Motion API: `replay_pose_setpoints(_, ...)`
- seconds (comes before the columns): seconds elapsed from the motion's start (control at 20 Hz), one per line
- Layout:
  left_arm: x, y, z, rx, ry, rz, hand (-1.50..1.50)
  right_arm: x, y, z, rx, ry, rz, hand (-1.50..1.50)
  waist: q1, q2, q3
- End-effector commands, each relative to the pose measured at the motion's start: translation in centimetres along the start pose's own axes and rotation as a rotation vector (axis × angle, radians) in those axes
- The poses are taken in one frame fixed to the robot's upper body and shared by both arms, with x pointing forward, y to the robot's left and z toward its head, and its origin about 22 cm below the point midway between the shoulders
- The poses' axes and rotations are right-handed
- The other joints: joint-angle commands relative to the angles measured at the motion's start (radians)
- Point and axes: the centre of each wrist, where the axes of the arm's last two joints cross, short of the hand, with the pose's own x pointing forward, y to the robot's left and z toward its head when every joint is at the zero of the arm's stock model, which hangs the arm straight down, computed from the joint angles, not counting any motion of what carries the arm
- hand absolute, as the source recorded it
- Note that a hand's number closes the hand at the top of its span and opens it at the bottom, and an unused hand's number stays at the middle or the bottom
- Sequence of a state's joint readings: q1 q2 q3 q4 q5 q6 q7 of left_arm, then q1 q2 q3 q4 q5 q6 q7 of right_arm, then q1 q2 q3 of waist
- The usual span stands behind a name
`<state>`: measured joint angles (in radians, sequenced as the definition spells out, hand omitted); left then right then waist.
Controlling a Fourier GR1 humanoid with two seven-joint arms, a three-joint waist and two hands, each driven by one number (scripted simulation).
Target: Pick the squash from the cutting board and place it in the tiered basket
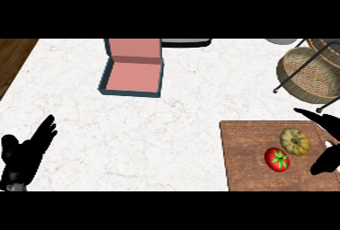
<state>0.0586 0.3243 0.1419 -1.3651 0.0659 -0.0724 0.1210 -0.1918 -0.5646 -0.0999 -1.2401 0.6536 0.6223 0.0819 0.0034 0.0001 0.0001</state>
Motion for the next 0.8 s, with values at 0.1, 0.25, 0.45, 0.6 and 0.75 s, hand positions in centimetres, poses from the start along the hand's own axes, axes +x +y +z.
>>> replay_pose_setpoints(0.1, -0.9, -0.4, 0.3, -0.009, 0.008, -0.001, 0.0, 0.4, 0.5, -2.8, 0.011, 0.007, -0.006, -1.5, 0.004, 0.001, 0.0)
replay_pose_setpoints(0.25, 0.7, 0.9, -2.0, -0.008, 0.015, -0.012, 0.0, -0.3, 1.7, -1.4, 0.024, -0.004, -0.022, -1.5, -0.004, 0.0, 0.0)
replay_pose_setpoints(0.45, -0.5, 1.4, -1.2, 0.024, 0.001, -0.001, 0.0, 0.8, 1.6, -2.4, 0.037, 0.01, -0.001, -1.5, -0.002, 0.0, 0.0)
replay_pose_setpoints(0.6, 0.5, -0.2, -2.3, 0.014, 0.018, -0.004, 0.0, 1.6, 3.2, -4.3, 0.044, 0.02, -0.002, -1.5, 0.0, 0.001, 0.0)
replay_pose_setpoints(0.75, 0.3, -0.7, 0.9, 0.001, -0.002, -0.012, 0.0, -0.1, 6.2, -4.3, 0.062, -0.094, 0.082, 1.5, 0.01, 0.0, 0.001)
